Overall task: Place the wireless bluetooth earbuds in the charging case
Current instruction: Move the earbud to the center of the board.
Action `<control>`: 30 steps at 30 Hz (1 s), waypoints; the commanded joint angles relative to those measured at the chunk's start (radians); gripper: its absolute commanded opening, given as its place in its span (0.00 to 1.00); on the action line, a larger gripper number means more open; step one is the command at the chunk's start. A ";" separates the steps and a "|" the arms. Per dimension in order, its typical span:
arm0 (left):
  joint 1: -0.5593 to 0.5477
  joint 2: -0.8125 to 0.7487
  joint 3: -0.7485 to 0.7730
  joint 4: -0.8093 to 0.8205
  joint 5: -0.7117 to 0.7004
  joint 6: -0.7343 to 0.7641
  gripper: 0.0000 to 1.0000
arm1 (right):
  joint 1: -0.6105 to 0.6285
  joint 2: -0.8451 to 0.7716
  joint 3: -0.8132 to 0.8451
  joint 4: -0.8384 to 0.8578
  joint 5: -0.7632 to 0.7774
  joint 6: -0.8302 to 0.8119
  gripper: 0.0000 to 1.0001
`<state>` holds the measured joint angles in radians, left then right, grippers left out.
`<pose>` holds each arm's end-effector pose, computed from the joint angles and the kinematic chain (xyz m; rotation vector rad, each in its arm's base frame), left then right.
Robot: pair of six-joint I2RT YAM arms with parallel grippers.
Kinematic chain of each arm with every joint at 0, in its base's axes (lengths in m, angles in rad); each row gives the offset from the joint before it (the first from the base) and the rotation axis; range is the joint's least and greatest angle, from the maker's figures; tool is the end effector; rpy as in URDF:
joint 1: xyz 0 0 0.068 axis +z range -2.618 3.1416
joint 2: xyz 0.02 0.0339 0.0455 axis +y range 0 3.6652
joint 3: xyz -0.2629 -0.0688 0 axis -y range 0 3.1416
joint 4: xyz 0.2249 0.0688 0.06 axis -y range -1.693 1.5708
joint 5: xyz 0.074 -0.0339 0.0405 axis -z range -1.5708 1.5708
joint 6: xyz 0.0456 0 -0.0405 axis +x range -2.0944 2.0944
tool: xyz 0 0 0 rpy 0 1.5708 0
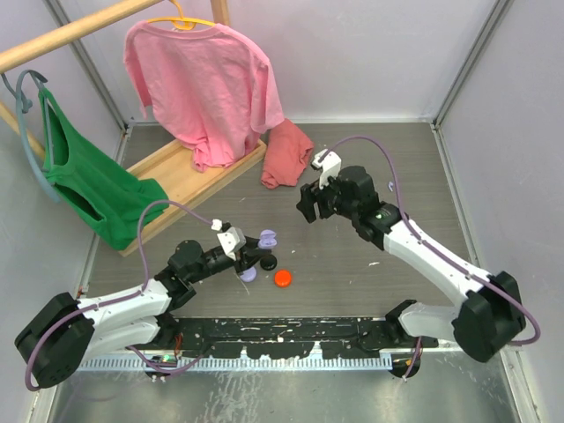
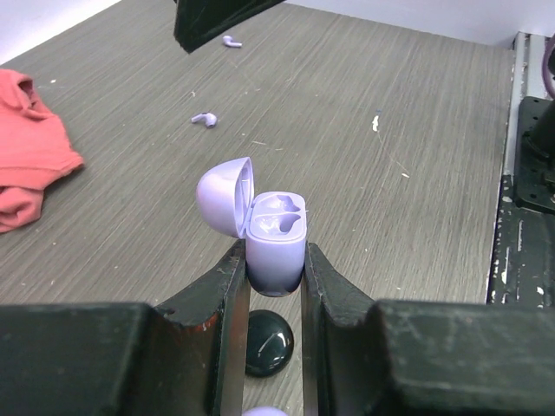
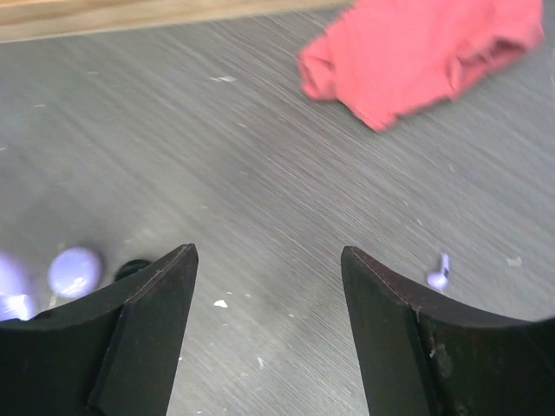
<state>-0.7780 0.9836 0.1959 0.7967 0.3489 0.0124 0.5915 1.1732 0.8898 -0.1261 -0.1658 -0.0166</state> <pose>0.1261 -0.1461 0.2163 0.8813 1.3714 -0.8673 0.2117 0.1513 0.3032 -0.7067 1.8860 0.5343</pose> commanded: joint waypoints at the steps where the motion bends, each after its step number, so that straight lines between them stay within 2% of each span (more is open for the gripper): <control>1: -0.003 -0.023 0.022 0.018 -0.049 0.008 0.00 | -0.079 0.092 0.055 -0.046 0.151 0.096 0.73; 14: -0.003 -0.034 0.033 -0.034 -0.068 0.021 0.00 | -0.276 0.376 0.123 -0.047 0.228 0.160 0.72; 22: -0.002 -0.029 0.039 -0.047 -0.068 0.025 0.00 | -0.308 0.540 0.221 -0.037 0.199 0.129 0.62; 30: -0.003 -0.017 0.046 -0.057 -0.063 0.029 0.00 | -0.315 0.637 0.283 -0.073 0.154 0.118 0.49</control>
<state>-0.7780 0.9649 0.1963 0.7074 0.2909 0.0200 0.2810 1.7962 1.1164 -0.2043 0.0174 0.1085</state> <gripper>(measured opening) 0.248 0.519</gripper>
